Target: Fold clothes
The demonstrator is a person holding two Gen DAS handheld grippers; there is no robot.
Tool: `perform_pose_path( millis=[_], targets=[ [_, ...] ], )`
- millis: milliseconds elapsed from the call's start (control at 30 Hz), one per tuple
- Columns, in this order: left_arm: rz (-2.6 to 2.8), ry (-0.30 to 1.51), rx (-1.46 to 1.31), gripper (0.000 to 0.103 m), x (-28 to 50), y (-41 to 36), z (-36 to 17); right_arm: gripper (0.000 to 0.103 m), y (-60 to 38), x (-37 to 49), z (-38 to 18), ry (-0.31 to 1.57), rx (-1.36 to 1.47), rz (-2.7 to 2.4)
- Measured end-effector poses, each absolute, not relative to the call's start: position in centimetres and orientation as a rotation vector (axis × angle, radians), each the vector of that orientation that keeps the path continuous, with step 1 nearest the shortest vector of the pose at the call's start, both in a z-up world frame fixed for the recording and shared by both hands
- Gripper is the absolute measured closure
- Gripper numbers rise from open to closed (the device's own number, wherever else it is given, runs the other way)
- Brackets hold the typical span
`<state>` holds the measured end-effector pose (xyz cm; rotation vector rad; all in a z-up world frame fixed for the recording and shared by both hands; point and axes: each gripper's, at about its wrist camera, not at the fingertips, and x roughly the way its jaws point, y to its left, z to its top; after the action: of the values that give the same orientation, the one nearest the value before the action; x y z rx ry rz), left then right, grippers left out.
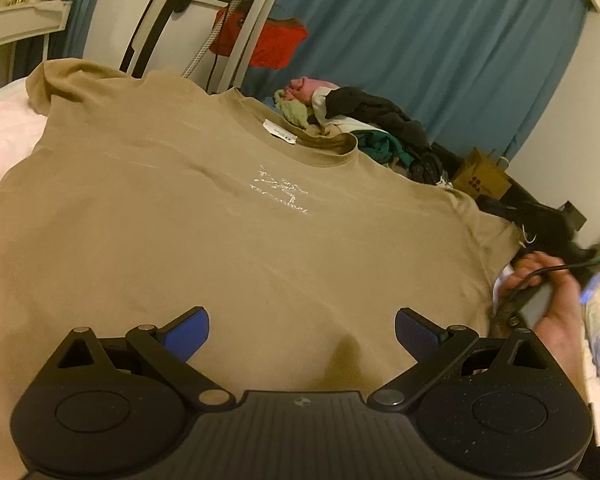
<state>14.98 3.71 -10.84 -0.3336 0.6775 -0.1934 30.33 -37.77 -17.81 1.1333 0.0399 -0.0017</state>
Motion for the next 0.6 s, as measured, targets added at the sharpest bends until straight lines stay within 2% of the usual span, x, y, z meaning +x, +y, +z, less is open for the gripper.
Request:
perform_pose_path(
  millis=[133,267,300,333,367,400,433,600],
  targets=[
    [-0.201,0.668,-0.304,0.003,14.8,3.1,-10.7,0.090,-41.0,27.3,-17.9,-0.045,1.141,-0.196],
    [-0.211,0.650,-0.275,0.003,14.2,2.7,-10.3,0.086,-42.6,26.3,-19.2,0.054,1.237,-0.259],
    [-0.213,0.643,-0.267,0.003,14.0,2.7,-10.1,0.082,-42.5,26.6,-19.5,0.099,1.261,-0.230],
    [-0.213,0.634,-0.258,0.003,13.8,2.6,-9.9,0.061,-42.1,27.0,-19.8,0.145,1.286,-0.192],
    [-0.214,0.625,-0.250,0.003,13.5,2.6,-9.7,0.034,-41.6,27.3,-20.0,0.188,1.307,-0.157],
    [-0.214,0.617,-0.244,0.003,13.3,2.5,-9.5,0.024,-41.0,27.4,-20.0,0.216,1.315,-0.134],
    [-0.214,0.610,-0.240,0.003,13.1,2.5,-9.3,0.020,-40.3,27.1,-19.9,0.232,1.306,-0.123],
    [-0.209,0.606,-0.287,0.003,12.3,3.6,-8.4,0.021,-38.5,25.9,-20.4,0.351,1.209,-0.184]
  ],
)
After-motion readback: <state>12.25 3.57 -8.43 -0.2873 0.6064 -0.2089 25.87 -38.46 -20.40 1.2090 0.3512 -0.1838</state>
